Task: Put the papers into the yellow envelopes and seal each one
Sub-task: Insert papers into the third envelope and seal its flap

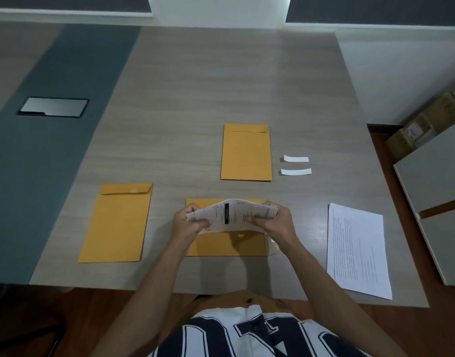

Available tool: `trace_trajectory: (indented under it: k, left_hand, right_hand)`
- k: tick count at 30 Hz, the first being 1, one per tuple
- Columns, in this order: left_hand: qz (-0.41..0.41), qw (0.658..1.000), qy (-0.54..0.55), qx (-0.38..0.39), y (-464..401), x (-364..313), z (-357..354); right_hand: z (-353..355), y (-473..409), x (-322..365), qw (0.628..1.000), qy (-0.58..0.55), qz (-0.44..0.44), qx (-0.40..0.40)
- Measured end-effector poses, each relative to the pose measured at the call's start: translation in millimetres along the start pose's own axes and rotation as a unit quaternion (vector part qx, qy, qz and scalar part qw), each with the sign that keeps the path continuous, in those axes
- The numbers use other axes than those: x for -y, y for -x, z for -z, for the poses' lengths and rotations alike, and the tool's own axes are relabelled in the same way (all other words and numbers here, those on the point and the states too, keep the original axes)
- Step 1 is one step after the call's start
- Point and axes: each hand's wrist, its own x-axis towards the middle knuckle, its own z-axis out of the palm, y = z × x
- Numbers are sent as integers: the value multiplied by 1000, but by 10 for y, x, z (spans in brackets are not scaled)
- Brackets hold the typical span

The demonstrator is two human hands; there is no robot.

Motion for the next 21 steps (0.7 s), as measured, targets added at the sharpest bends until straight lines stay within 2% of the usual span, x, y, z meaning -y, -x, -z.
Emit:
trace_trajectory:
  k: [3, 6, 11, 14, 21]
  left_hand:
    - [-28, 1000, 9, 5, -28, -99, 33]
    - [-34, 998, 16, 41, -70, -108, 83]
    - [76, 997, 26, -12, -58, 27, -38]
    - [58, 997, 12, -39, -84, 36, -55]
    - [-9, 999, -39, -27, -209, -158, -218]
  right_hand:
    - [12, -24, 89, 1000, -3, 18, -11]
    - [49, -48, 132, 1000, -13, 23, -3]
    - [-7, -39, 10, 999, -31, -20, 28]
    - [-6, -56, 3, 1000, -27, -15, 7]
    - [407, -17, 44, 998, 15, -32, -52]
